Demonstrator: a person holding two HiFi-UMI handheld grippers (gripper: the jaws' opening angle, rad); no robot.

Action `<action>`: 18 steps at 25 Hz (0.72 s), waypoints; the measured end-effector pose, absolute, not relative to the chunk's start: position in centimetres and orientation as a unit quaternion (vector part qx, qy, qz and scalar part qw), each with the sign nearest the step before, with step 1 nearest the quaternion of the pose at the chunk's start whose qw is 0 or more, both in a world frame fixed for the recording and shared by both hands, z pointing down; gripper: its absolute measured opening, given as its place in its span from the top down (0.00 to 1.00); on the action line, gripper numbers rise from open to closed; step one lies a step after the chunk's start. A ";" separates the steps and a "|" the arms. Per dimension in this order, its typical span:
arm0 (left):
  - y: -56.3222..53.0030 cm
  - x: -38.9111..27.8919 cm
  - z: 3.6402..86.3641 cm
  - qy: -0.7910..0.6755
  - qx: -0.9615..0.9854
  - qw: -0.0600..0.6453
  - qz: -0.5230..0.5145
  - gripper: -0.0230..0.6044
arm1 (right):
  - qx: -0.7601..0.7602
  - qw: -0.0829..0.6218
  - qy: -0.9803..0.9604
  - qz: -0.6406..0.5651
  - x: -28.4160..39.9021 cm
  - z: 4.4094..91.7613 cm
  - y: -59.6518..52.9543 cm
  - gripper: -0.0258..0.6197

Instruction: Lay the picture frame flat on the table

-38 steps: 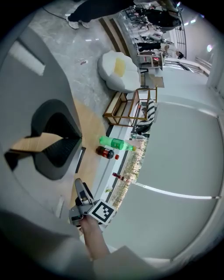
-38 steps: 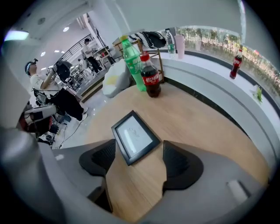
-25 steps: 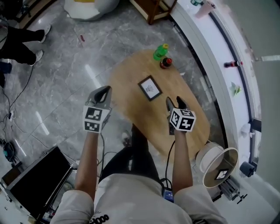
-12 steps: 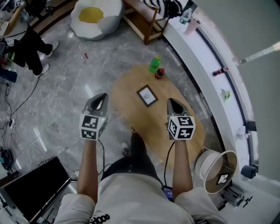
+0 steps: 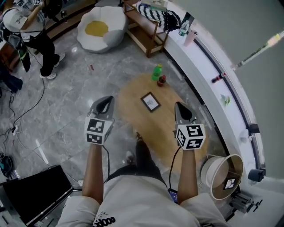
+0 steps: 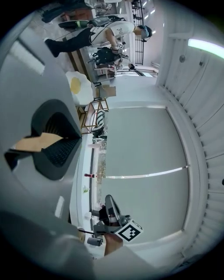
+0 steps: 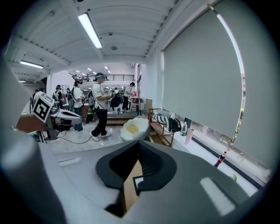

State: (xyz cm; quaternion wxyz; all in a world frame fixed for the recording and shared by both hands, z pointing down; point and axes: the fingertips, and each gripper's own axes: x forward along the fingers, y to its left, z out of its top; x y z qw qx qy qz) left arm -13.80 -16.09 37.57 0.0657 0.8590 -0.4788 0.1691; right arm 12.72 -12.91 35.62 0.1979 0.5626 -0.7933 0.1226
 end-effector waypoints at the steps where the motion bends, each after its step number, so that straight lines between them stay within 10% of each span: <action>1: -15.7 -13.8 36.9 -0.478 0.860 0.061 0.166 0.95 | 0.564 0.191 -0.794 0.118 12.5 34.8 -12.4 0.96; 18: -9.8 -9.8 26.4 -0.444 0.887 -0.020 0.121 0.95 | 0.569 0.136 -0.810 0.035 12.2 23.6 -6.2 0.96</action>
